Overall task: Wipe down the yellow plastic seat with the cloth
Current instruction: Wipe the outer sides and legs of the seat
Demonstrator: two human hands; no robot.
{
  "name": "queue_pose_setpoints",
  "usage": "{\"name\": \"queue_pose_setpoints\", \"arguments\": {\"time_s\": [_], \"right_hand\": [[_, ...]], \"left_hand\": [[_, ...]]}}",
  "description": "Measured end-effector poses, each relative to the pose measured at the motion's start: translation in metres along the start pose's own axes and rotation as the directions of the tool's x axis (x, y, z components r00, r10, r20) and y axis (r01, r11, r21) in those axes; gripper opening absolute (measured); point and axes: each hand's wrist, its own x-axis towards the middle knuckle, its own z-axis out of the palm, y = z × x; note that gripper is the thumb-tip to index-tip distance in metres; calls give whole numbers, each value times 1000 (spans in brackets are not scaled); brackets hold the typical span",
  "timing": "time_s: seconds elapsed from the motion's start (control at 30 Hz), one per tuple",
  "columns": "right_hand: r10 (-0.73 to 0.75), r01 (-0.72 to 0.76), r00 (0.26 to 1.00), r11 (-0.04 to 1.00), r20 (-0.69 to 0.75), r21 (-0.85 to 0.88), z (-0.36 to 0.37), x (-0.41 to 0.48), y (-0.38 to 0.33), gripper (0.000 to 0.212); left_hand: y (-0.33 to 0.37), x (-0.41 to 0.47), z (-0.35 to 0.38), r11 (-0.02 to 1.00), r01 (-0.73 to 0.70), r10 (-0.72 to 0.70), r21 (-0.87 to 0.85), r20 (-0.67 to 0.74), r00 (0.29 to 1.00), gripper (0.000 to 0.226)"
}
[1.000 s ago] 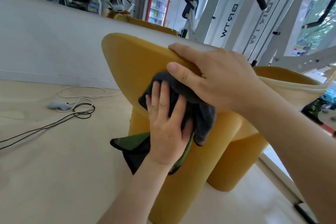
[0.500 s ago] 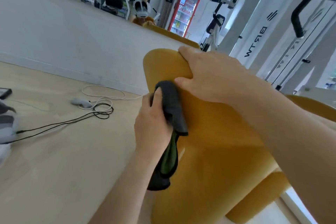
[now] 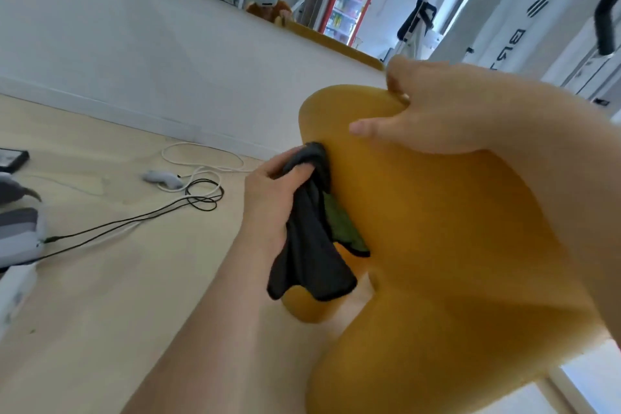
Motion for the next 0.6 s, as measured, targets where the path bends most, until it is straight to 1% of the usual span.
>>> {"name": "queue_pose_setpoints", "arguments": {"time_s": [0.03,0.07,0.13,0.17,0.2,0.27,0.33,0.4,0.53,0.6], "right_hand": [[0,0,1000,1000,-3,-21,2,9,-5,74],[2,-3,1000,999,-21,-54,6,15,-9,70],[4,-15,996,992,-92,-124,14,21,-9,57],[-2,-15,993,990,-119,-142,18,20,-8,52],[-8,-11,991,990,-131,-143,20,19,-7,49],[-21,1,988,992,-153,-130,20,19,-7,47],[-37,13,986,989,-164,-146,20,22,-6,47],[-31,8,988,989,-152,-148,20,24,-8,47],[5,-20,993,991,-115,-129,17,21,-12,47],[13,-21,996,995,-89,-98,15,19,-14,46]], "left_hand": [[-10,-8,13,994,1,0,-109,6,1000,29],[-18,-18,23,989,-18,22,-144,24,999,35],[-35,-32,38,992,-111,115,-54,74,991,44],[-40,-31,42,988,-153,152,-2,66,986,44],[-43,-23,43,983,-177,177,40,12,984,42],[-45,8,40,983,-163,173,86,-126,977,37],[-52,40,38,993,-78,94,85,-202,975,34],[-65,63,33,997,62,-50,44,-231,972,34],[-91,68,28,957,278,-289,-79,-232,929,39],[-115,57,30,916,394,-401,-80,-219,889,45]]}}
